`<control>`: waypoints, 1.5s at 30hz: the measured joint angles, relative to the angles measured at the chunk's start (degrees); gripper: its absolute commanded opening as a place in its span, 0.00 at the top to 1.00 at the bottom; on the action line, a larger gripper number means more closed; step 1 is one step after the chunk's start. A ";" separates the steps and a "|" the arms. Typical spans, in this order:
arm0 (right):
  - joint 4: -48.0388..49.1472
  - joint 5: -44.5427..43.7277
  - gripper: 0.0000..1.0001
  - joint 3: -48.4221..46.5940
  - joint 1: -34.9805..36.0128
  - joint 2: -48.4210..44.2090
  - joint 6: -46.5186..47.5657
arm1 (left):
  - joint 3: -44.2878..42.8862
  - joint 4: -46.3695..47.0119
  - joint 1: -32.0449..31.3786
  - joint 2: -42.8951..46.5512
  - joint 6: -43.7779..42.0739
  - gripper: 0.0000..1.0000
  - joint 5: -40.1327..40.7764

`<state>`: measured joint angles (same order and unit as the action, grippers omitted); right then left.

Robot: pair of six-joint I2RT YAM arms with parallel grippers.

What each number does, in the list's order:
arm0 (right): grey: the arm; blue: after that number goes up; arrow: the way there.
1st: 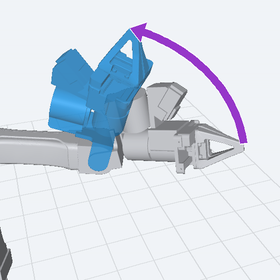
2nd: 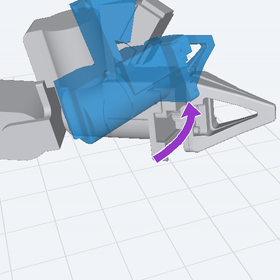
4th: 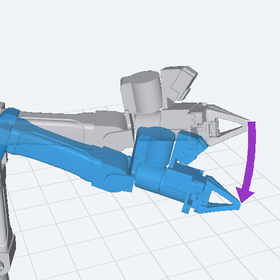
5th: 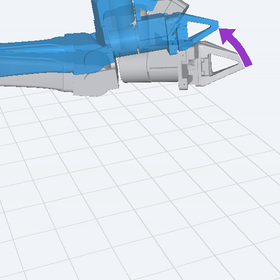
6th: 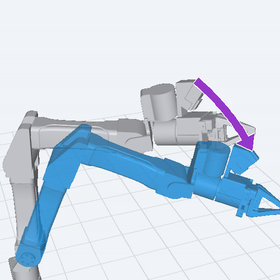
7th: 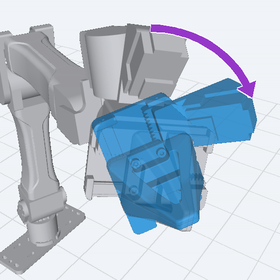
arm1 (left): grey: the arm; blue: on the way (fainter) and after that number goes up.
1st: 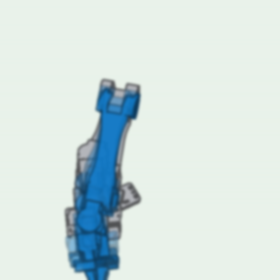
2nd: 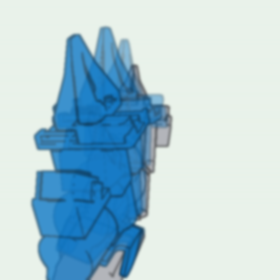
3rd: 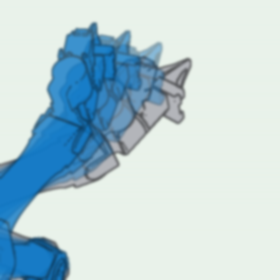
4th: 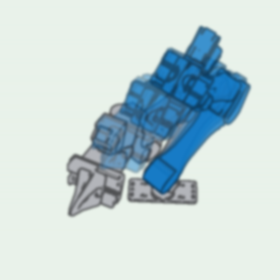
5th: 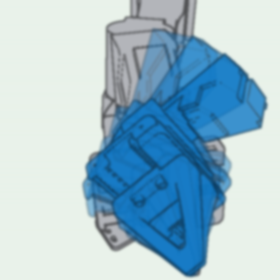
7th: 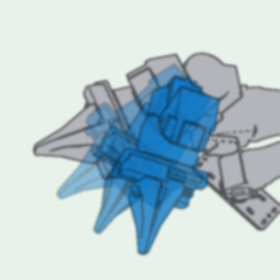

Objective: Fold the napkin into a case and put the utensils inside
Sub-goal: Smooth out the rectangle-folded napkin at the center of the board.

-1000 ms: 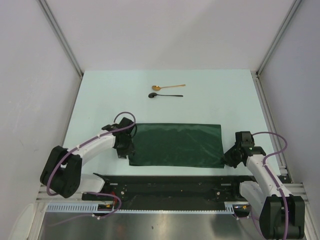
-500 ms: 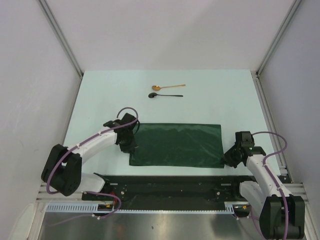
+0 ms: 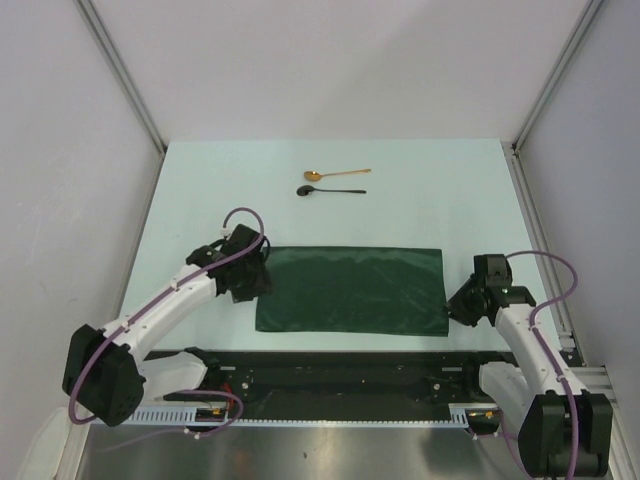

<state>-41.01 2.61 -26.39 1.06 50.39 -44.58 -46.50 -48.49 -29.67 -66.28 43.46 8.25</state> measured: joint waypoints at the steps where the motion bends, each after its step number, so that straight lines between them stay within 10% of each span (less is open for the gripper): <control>1: 0.44 0.04 0.62 -0.98 -0.15 0.39 0.72 | 0.33 1.88 0.00 -0.46 -0.46 0.49 -2.29; 14: 8.11 -0.79 0.40 -9.99 1.66 17.75 10.91 | 5.57 22.32 -0.22 -2.14 -3.67 0.48 -23.58; 27: 19.30 6.34 0.67 -15.43 6.64 22.38 12.44 | -0.37 35.12 7.65 -18.18 0.28 0.83 -36.26; 45: 45.86 33.59 0.64 -17.38 -3.74 47.58 11.47 | -11.98 38.58 20.00 -40.15 2.78 0.82 -33.94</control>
<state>4.84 36.21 -43.77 -2.68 97.97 -33.10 -58.48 -9.91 -9.67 -106.43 46.24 -25.69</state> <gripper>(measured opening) 0.349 0.178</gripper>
